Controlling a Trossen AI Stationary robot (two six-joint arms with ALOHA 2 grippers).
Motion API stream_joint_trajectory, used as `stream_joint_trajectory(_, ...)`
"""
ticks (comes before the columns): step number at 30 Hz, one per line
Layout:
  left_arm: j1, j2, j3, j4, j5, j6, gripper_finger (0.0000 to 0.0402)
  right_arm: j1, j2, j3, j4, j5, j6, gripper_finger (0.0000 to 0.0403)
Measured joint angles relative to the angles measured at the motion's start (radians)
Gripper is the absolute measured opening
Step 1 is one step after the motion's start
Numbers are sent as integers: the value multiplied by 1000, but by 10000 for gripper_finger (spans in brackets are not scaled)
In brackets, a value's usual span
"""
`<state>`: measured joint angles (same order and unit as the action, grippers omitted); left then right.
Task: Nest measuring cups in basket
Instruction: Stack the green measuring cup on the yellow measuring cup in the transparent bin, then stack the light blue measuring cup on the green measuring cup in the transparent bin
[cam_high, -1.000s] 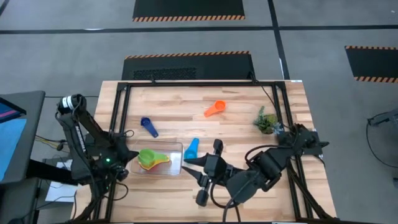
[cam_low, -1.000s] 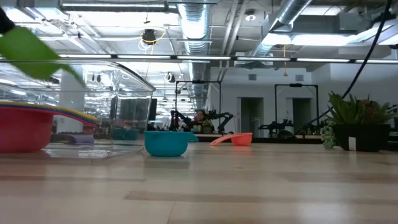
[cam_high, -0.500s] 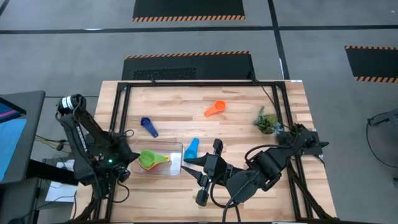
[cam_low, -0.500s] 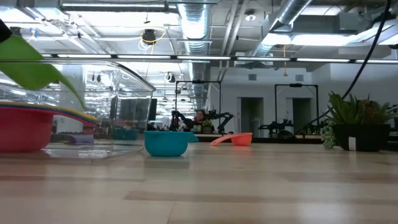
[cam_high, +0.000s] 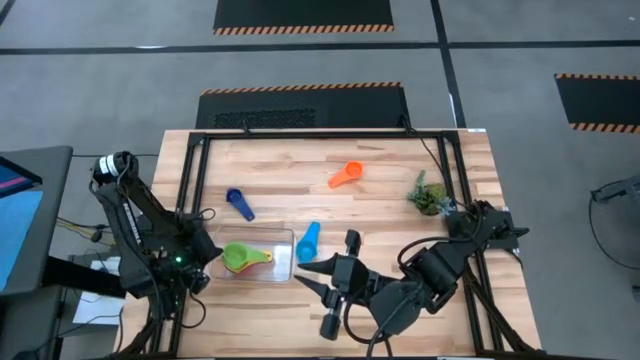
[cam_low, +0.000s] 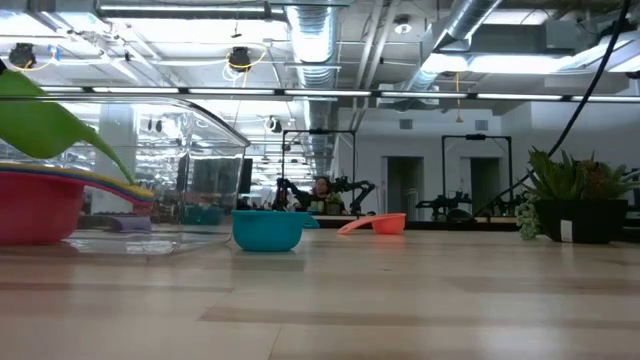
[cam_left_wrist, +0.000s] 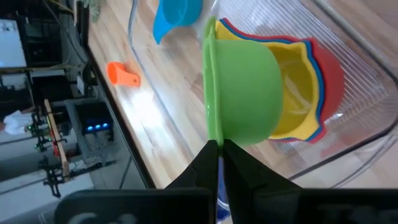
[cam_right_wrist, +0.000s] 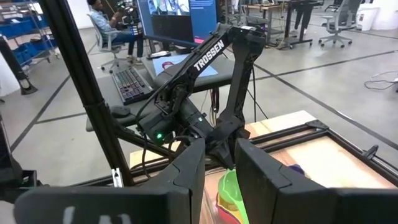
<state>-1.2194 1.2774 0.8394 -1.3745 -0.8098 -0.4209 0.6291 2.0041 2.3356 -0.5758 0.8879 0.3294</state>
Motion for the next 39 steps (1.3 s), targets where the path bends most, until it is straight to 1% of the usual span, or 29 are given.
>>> stream_joint_trajectory(3,0,0,0,5,2,24,9,5,0,0,0,0,0,114)
stream_joint_trajectory(12,0,0,0,4,1,20,54,17,0,0,0,0,1,114)
stream_joint_trajectory(19,0,0,1,-17,1,18,68,19,0,0,0,0,3,114)
stream_joint_trajectory(23,0,1,49,-76,4,7,68,14,0,0,0,0,1,114)
stream_joint_trajectory(27,0,-2,134,-96,11,-94,68,-3,0,0,-6,-1,-21,114)
stream_joint_trajectory(29,0,-2,161,-82,51,-139,68,-18,0,0,-29,0,-11,114)
stream_joint_trajectory(32,0,-2,177,-61,158,-174,68,-54,8,1,-83,-5,43,114)
stream_joint_trajectory(34,0,-2,187,-54,225,-223,68,-82,23,2,-128,-25,70,114)
stream_joint_trajectory(36,0,-2,209,-54,275,-290,68,-117,45,0,-157,-64,80,114)
stream_joint_trajectory(39,4,-2,262,-55,302,-401,68,-176,67,-1,-181,-130,81,114)
